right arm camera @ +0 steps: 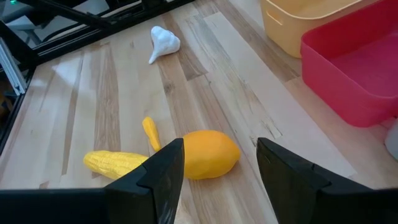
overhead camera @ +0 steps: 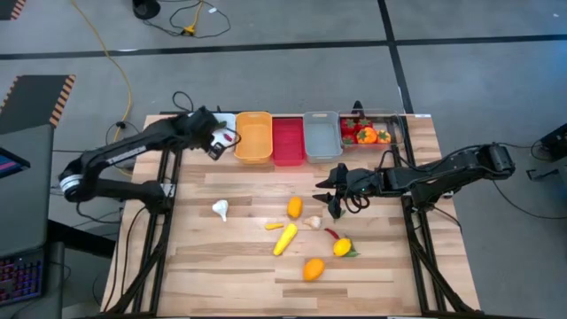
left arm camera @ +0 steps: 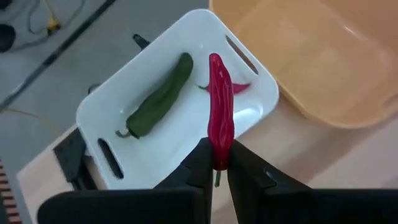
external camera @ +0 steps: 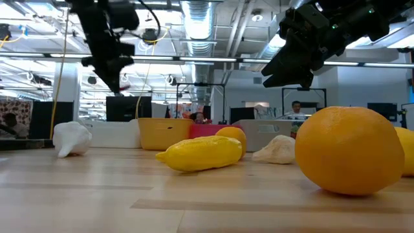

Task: Sort produce into baskets
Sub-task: Put the red chili pepper into the white bin, then put the green chili pepper into the white bin

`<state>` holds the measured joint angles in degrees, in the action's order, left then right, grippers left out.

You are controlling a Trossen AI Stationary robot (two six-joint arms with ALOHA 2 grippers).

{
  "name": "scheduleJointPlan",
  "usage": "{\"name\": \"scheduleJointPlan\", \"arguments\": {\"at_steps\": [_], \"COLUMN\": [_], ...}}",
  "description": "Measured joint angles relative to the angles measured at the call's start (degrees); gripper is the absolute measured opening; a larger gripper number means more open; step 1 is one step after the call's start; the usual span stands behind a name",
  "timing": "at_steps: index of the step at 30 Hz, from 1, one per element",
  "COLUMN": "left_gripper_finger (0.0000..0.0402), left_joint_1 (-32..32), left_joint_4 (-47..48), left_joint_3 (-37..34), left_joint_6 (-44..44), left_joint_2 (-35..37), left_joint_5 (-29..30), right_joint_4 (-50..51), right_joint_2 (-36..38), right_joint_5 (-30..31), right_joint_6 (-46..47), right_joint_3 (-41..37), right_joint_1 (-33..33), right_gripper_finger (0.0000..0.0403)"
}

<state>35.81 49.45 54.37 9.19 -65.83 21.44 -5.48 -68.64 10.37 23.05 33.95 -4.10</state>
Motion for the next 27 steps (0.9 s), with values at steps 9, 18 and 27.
{"name": "scheduleJointPlan", "arguments": {"at_steps": [9,18,27], "left_gripper_finger": [0.0047,0.0070,0.0130], "left_joint_1": [5.57,7.96,8.22], "left_joint_4": [-2.01,-9.87,-10.60], "left_joint_3": [-0.01,-0.02,-0.02], "left_joint_6": [-3.07,-5.59,-7.78], "left_joint_2": [-12.43,-20.83,-22.20], "left_joint_5": [-0.01,0.60,0.68], "right_joint_4": [0.58,0.80,7.05], "right_joint_2": [0.00,0.00,0.00], "right_joint_5": [-0.07,-0.31,-0.28], "right_joint_6": [0.07,0.08,-0.91], "right_joint_3": [0.00,0.00,0.00], "right_joint_1": [-0.20,-3.41,-7.36], "right_gripper_finger": [0.0228,0.0228,0.0228]}}
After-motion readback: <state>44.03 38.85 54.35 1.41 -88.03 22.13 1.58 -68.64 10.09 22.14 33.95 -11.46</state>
